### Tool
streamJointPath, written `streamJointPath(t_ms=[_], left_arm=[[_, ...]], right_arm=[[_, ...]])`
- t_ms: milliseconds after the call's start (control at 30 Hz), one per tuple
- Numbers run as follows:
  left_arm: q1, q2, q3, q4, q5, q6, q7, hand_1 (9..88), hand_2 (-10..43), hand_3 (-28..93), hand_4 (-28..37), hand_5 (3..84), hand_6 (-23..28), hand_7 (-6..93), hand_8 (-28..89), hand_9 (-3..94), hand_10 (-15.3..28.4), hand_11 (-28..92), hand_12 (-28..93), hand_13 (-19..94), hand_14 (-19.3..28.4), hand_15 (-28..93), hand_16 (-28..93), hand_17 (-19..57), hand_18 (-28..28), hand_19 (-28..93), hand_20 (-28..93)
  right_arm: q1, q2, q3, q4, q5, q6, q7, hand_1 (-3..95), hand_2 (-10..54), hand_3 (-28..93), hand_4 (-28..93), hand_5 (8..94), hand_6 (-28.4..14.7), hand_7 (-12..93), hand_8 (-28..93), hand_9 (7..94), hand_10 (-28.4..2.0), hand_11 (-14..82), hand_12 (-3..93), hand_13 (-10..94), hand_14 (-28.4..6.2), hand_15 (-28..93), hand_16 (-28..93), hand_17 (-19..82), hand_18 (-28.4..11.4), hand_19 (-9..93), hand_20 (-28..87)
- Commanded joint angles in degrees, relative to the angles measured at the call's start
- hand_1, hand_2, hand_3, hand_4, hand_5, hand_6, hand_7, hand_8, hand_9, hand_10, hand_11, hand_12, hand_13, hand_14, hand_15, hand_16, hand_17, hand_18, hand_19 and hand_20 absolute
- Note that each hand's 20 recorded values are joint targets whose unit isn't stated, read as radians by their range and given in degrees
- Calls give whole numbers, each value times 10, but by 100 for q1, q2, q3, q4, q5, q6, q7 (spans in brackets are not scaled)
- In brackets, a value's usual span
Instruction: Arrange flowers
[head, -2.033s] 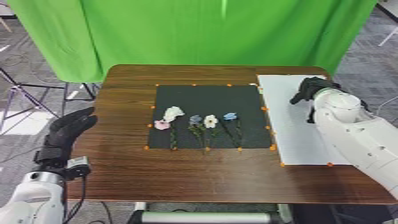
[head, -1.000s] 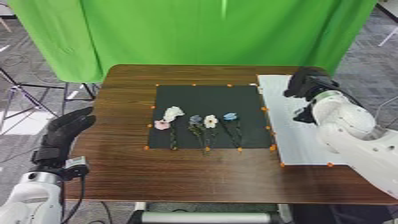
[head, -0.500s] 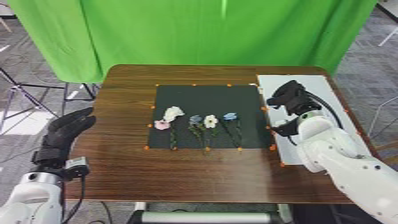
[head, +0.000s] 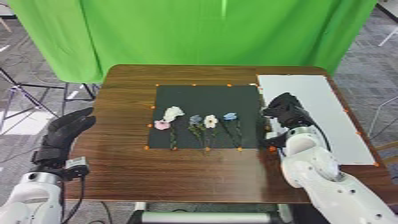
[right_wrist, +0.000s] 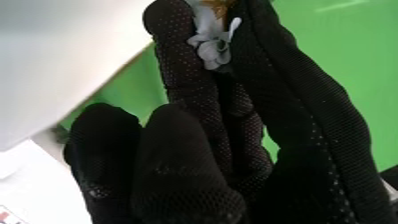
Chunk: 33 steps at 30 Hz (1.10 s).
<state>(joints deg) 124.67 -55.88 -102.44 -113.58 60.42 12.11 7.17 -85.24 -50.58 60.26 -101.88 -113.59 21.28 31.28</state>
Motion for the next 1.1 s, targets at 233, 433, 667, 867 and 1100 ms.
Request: streamJointPath(t_ms=[233,433,667,867,1100], left_arm=[[-20,26,26,18,14,-84,-13,366,73,645,-158,438,18,166,-94,462,137,217,77,371,170,146,-19,47,126,116,127],[-38,71,10,18,29,-140,-28,365,68,646,-156,437,18,167,-94,462,137,218,77,368,171,148,-18,43,128,121,129],[-73,105,9,39,36,-185,-32,365,61,645,-153,436,17,167,-94,461,137,217,77,368,171,148,-17,41,130,122,129],[-53,92,-19,34,45,-202,-24,365,53,646,-150,435,17,167,-94,460,136,217,78,367,172,147,-17,41,130,120,128],[-57,95,-25,36,46,-215,-8,367,44,644,-148,434,17,166,-94,459,136,215,77,366,172,146,-15,39,131,117,128]], right_arm=[[-1,-53,-273,-149,127,-204,75,595,-95,562,-165,758,-3,259,118,895,-107,100,303,937,15,727,206,697,-136,932,609],[-11,-18,-312,-203,169,-357,90,573,-95,550,-148,752,-2,255,116,877,-111,103,281,937,13,726,205,697,-137,932,609],[-29,41,-334,-253,234,-490,38,557,-95,534,-135,747,-3,245,115,867,-112,114,263,937,13,721,206,697,-136,932,607],[-46,106,-289,-327,313,-672,3,545,-95,504,-114,738,-4,223,115,843,-116,134,219,937,12,712,210,695,-134,932,600],[-71,210,-163,-479,364,-952,-16,496,-95,533,-113,711,3,190,89,801,-126,131,167,937,10,696,217,690,-134,932,587]])
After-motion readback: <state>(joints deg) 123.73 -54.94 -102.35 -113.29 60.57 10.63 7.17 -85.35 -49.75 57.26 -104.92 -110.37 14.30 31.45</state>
